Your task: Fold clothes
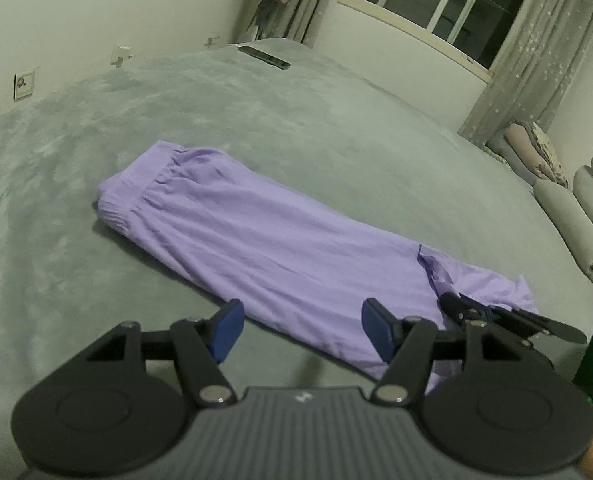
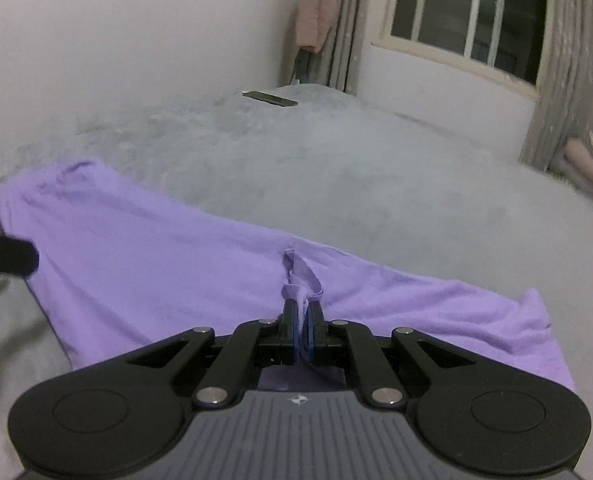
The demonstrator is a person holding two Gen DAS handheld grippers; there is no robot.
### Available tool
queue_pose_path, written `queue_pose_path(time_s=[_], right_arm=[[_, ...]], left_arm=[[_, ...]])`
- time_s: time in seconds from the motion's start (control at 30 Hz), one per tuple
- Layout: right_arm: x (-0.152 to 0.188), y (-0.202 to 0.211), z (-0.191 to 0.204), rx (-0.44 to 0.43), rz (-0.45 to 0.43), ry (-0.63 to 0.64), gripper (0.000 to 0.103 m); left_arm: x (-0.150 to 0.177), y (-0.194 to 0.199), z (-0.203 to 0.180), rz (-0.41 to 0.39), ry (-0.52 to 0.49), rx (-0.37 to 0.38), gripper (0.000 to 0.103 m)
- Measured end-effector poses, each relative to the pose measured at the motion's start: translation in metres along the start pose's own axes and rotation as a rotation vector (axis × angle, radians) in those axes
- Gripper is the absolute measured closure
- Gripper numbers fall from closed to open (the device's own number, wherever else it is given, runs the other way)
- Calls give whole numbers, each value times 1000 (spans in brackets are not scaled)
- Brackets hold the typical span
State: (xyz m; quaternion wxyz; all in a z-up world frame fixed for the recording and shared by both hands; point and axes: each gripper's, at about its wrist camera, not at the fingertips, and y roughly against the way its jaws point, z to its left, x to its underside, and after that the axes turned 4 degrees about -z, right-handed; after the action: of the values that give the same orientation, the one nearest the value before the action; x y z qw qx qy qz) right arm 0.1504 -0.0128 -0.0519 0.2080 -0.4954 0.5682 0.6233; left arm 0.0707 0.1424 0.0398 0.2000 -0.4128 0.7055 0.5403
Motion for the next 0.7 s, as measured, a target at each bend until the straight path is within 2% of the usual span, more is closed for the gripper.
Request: queue_pose_path(time_s=[0.17,0.33,0.57,0.7], right_arm=[[4,-2,-3,-4,1,2,97],[8,-2,1,16,2,36,97],[13,-2,8,47,-1,82,96],[15,-1,11,62,-9,91,96]], left_arm=[[0,0,2,7,13,-17,40],[-3,1,9,28,38,-60,30],[-5,-3,14,77,59,-88,30],[-9,-1,18,71,58,-99,28]])
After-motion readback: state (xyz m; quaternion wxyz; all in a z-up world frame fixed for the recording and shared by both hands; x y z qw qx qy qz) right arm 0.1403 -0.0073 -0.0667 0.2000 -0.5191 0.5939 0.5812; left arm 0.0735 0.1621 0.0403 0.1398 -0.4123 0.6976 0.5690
